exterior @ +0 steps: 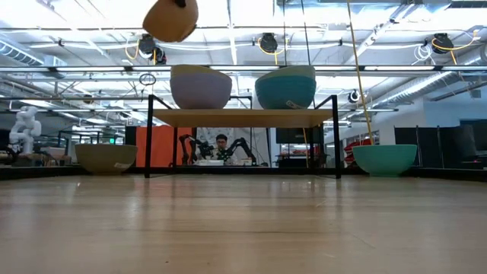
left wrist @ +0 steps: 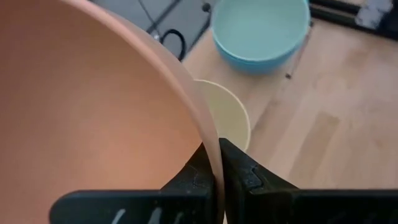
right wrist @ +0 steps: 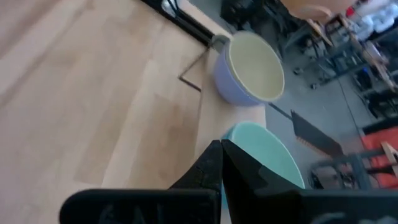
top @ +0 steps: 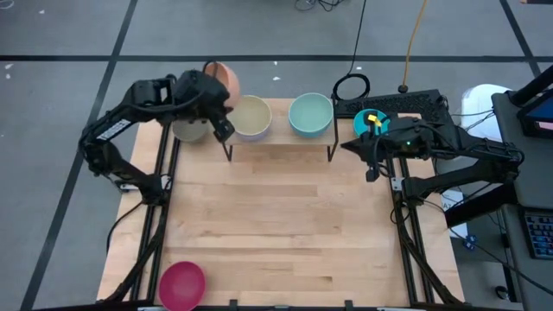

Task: Place and stack bowls onto a shelf
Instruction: Put the orange bowl on top of the light brown bowl on the shelf

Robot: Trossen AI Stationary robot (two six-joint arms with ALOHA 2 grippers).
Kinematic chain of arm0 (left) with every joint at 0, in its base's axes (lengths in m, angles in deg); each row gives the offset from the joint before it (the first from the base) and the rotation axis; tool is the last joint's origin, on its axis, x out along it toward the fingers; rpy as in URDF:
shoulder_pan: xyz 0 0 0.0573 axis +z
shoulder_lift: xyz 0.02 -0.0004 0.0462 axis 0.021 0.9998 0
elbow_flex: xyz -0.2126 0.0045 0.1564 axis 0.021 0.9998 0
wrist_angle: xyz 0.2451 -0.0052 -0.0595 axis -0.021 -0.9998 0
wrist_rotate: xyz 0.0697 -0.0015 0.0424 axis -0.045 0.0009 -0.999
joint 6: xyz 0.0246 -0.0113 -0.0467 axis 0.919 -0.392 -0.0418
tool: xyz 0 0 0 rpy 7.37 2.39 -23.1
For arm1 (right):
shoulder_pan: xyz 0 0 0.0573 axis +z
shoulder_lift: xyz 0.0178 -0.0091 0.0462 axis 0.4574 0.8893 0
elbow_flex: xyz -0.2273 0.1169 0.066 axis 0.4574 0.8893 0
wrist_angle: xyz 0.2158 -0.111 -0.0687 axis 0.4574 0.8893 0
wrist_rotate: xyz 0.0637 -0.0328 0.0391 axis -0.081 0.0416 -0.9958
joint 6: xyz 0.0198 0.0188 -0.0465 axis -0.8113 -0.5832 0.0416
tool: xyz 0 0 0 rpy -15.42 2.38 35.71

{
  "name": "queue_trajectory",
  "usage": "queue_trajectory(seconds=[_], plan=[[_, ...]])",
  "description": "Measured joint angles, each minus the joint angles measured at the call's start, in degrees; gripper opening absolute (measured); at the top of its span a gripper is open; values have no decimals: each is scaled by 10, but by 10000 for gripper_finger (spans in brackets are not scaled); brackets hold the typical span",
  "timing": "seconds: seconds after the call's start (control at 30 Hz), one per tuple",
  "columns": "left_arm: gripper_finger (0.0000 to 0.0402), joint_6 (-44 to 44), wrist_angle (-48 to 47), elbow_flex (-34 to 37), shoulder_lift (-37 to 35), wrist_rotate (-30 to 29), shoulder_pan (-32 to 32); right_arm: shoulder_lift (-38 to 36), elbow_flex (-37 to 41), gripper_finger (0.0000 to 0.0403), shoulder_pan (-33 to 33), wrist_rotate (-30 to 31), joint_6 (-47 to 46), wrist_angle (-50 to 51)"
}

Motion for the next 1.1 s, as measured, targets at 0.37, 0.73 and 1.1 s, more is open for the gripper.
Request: queue_trajectory(seconds=[0.37,0.73,1.1], plan=[[8,83,1,0,78,53,4,0,0,0,0,6,0,13],[8,91,-35,0,106,67,14,0,0,0,0,6,0,13],[8,104,-48,0,147,96,22,0,0,0,0,5,0,13]])
